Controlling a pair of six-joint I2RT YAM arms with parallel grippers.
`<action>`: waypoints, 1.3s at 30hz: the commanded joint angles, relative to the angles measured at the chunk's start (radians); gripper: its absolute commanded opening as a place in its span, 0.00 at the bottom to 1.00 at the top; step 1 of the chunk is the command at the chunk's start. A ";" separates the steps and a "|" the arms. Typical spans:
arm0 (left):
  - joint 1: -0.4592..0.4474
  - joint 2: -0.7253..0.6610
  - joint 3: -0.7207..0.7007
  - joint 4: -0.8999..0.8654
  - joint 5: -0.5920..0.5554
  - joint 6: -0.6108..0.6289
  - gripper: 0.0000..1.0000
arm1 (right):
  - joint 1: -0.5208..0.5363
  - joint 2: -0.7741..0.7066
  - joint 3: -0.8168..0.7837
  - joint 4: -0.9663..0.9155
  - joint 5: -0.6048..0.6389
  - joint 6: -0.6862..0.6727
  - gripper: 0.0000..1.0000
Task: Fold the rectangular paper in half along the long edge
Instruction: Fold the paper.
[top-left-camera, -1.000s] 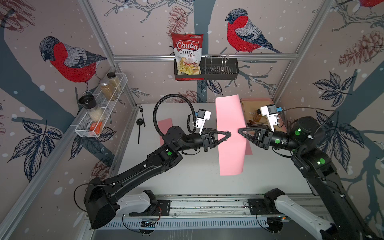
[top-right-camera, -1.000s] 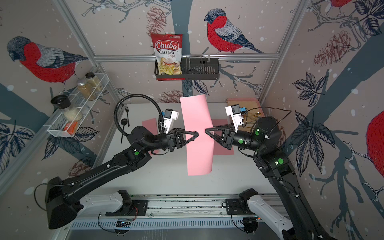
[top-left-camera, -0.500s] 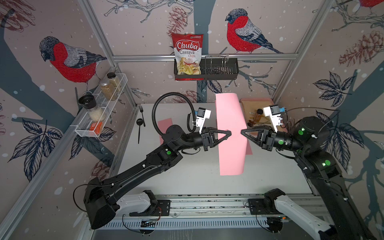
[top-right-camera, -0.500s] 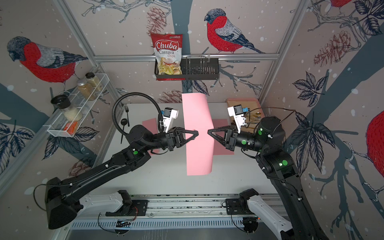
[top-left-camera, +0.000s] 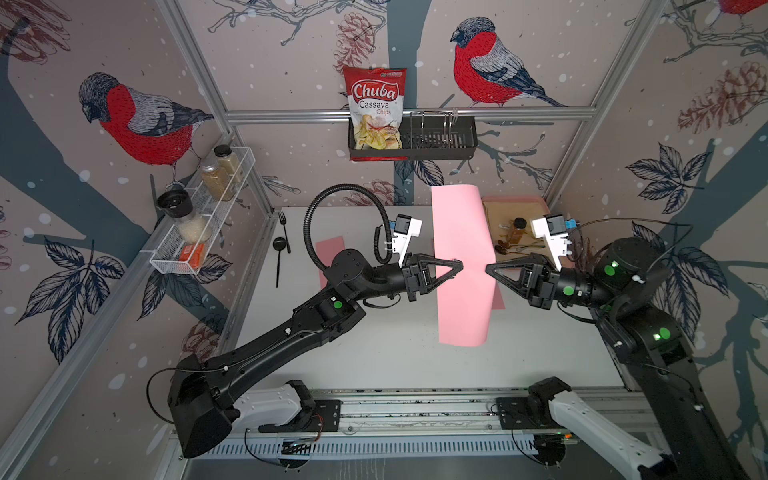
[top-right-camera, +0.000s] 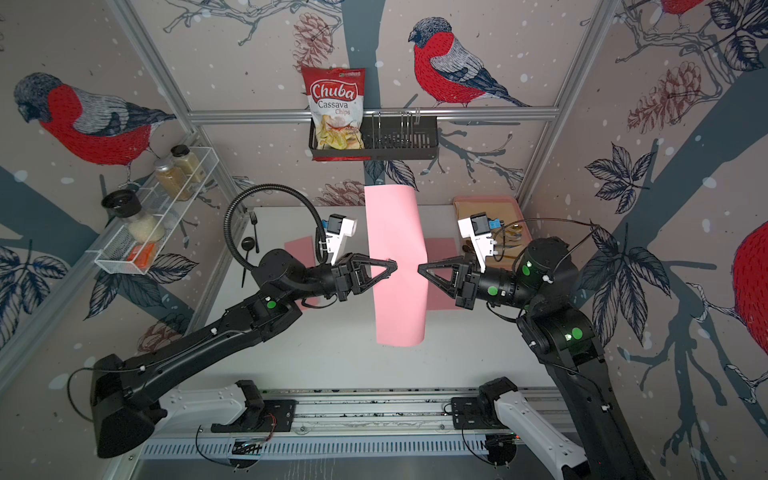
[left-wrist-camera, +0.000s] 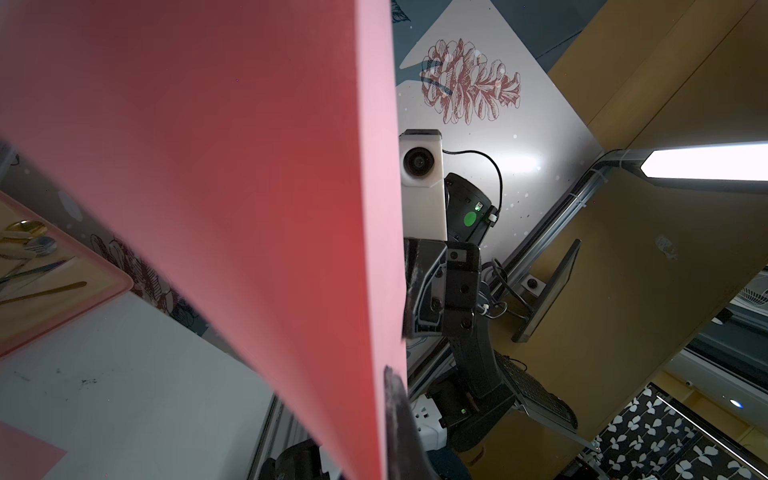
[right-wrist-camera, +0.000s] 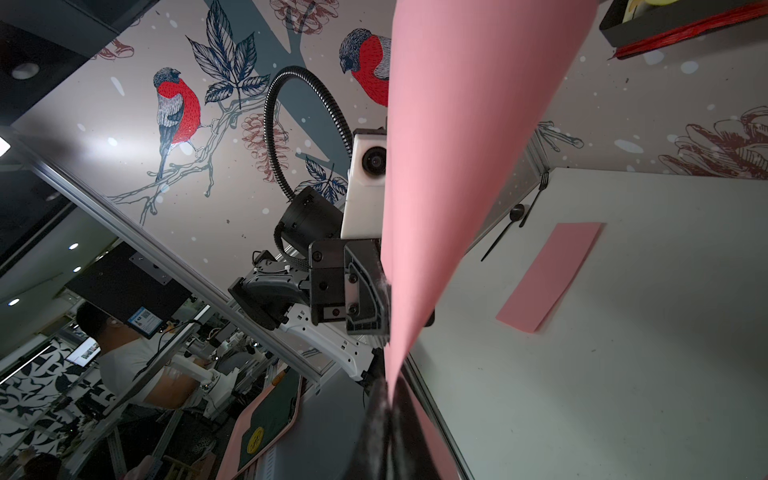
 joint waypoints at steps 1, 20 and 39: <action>0.001 0.000 0.006 0.038 0.013 0.002 0.00 | 0.000 -0.002 -0.010 0.073 -0.017 0.020 0.10; -0.011 0.004 -0.011 0.057 0.007 -0.009 0.00 | -0.007 0.023 -0.033 0.267 -0.020 0.119 0.13; -0.013 0.000 -0.012 0.052 0.009 -0.010 0.00 | -0.049 0.031 -0.004 0.295 -0.035 0.132 0.09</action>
